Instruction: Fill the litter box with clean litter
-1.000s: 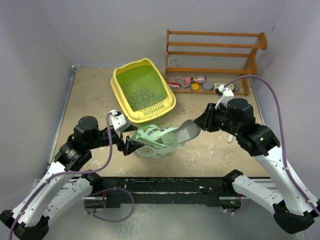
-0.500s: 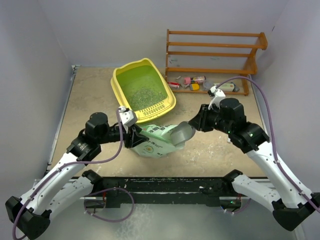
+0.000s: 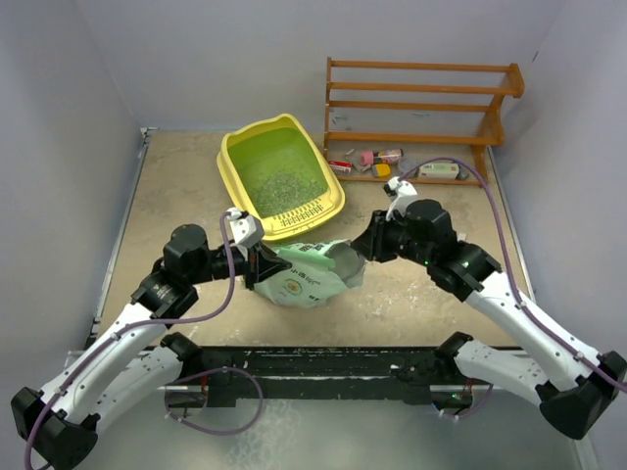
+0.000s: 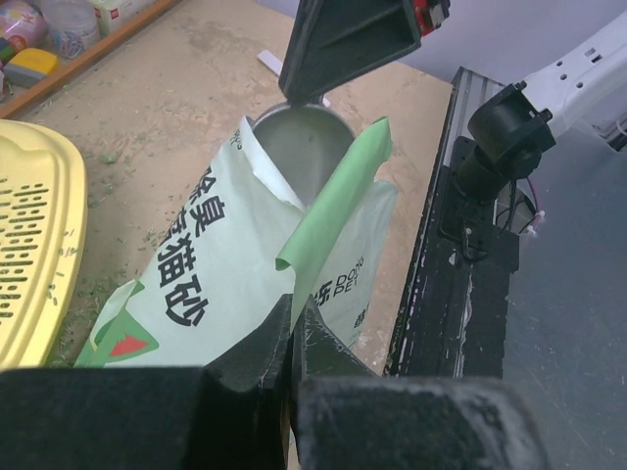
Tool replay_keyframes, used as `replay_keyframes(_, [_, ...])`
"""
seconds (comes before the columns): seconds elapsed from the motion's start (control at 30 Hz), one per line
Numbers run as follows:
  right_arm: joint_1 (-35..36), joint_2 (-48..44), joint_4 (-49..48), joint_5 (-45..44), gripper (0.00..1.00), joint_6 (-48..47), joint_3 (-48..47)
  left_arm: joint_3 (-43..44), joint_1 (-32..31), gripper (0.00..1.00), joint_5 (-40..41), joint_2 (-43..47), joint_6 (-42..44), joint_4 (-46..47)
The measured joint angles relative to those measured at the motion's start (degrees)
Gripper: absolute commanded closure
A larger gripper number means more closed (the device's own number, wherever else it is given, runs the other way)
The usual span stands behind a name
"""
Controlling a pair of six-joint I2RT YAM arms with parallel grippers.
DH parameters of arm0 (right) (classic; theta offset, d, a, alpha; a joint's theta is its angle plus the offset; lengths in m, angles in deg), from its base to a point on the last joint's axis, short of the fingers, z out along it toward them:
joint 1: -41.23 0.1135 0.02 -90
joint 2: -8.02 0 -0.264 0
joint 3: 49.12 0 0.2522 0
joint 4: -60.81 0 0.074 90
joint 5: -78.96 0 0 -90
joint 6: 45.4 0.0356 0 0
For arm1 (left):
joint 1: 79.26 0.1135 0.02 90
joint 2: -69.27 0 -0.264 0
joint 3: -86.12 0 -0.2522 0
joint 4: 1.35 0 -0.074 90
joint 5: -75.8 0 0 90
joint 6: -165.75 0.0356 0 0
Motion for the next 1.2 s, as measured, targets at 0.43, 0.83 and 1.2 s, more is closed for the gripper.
replay_keyframes(0.43, [8.4,9.6,-6.0,-9.9,1.0,-2.0,0.0,-1.6,0.0,1.0,1.4,4.3,-0.7,0.3])
replay_keyframes(0.83, [14.7,10.2,-7.9,-19.6,1.0,-6.9,-0.6,-1.6,0.0,1.0,3.8,2.3,-3.5,4.1])
replay_keyframes(1.2, [17.6,12.8,-13.6,-22.9,1.0,-7.9,1.2,-1.6,0.0,1.0,4.3,1.4,-4.5,5.4])
